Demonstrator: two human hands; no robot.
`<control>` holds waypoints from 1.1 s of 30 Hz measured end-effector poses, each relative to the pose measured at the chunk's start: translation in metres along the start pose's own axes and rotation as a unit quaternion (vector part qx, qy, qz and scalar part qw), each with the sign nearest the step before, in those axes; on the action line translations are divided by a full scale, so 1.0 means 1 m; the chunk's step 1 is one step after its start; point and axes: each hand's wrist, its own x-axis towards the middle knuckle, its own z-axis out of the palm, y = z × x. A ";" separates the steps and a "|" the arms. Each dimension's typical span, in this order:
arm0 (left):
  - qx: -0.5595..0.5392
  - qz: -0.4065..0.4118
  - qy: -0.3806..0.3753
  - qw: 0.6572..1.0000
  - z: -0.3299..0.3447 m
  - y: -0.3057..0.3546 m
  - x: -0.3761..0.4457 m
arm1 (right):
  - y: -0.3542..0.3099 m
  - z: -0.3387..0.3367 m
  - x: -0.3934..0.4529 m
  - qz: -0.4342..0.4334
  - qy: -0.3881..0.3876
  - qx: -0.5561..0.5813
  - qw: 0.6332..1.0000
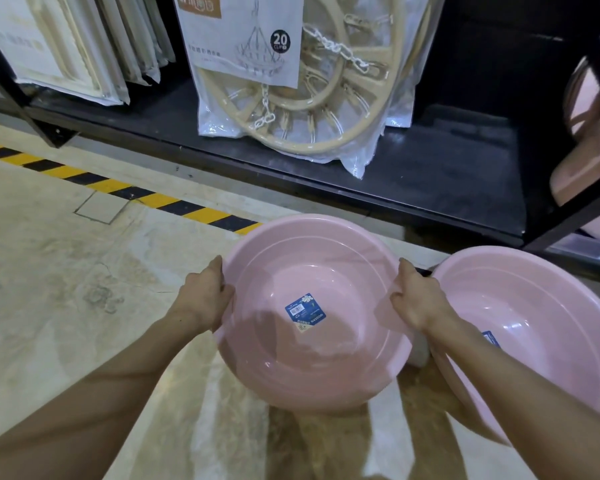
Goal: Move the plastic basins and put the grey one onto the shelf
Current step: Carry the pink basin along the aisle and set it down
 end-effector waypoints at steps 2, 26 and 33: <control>0.008 0.013 0.018 1.000 -0.011 0.003 0.004 | -0.004 -0.007 0.003 -0.016 0.028 0.002 0.999; 0.016 0.354 0.027 0.935 -0.028 0.301 -0.029 | 0.156 -0.234 -0.132 0.118 0.298 0.019 0.947; 0.033 0.298 -0.063 0.952 0.077 0.297 -0.039 | 0.236 -0.160 -0.145 0.201 0.269 0.086 0.938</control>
